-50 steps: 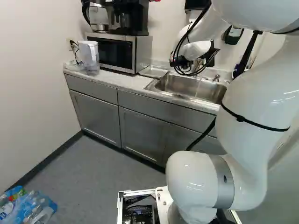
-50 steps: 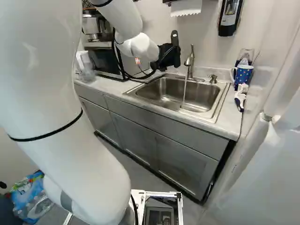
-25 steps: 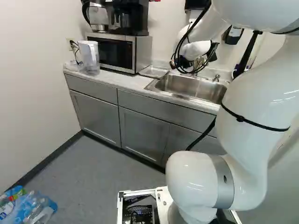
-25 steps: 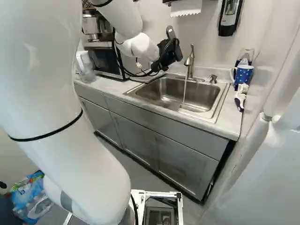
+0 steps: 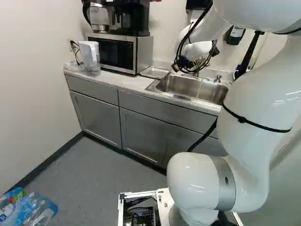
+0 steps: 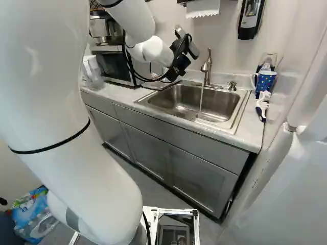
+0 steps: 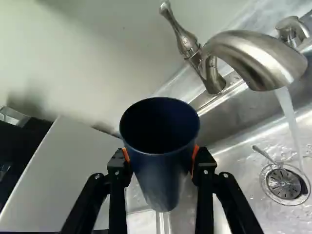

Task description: Rinse the cup and place it in the tray

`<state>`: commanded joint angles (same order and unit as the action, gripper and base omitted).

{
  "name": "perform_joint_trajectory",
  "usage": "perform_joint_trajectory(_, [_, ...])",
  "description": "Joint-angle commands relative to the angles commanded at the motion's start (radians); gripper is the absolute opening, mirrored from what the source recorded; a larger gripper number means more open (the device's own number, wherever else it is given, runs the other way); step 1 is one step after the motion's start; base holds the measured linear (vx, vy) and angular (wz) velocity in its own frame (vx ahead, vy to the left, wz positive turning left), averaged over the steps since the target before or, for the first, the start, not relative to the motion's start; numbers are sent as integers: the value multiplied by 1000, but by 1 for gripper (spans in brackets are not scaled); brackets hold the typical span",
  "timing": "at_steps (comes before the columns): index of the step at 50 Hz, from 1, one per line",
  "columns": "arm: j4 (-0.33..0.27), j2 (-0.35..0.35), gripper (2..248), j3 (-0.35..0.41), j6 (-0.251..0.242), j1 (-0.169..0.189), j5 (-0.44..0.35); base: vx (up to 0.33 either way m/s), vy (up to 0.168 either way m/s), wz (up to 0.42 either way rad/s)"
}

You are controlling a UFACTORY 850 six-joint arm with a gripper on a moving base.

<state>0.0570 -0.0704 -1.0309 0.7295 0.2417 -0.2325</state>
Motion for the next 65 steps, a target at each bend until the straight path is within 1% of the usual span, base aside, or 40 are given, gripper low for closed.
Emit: perform_joint_trajectory(65, [0, 0, 126, 0, -684, 0, 0, 0, 0, 0])
